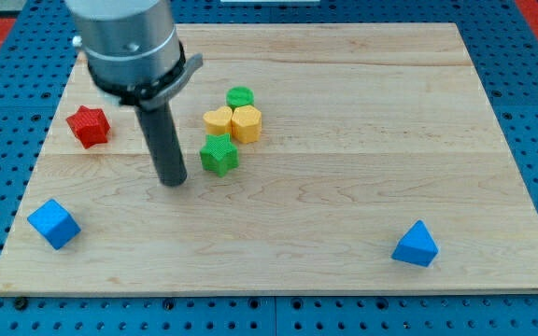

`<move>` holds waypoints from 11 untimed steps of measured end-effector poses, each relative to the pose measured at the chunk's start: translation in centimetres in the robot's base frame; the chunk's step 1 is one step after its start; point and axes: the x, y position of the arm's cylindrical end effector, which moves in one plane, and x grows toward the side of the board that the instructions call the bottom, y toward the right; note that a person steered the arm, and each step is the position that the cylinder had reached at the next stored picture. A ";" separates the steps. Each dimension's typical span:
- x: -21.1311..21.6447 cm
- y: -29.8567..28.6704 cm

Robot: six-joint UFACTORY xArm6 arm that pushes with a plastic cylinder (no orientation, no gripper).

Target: Slide the green star closer to the yellow heart

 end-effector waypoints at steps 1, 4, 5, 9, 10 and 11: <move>1.6 3.8; -1.4 6.4; -2.8 6.4; -2.2 -4.7; -4.8 -13.6; -5.7 -17.8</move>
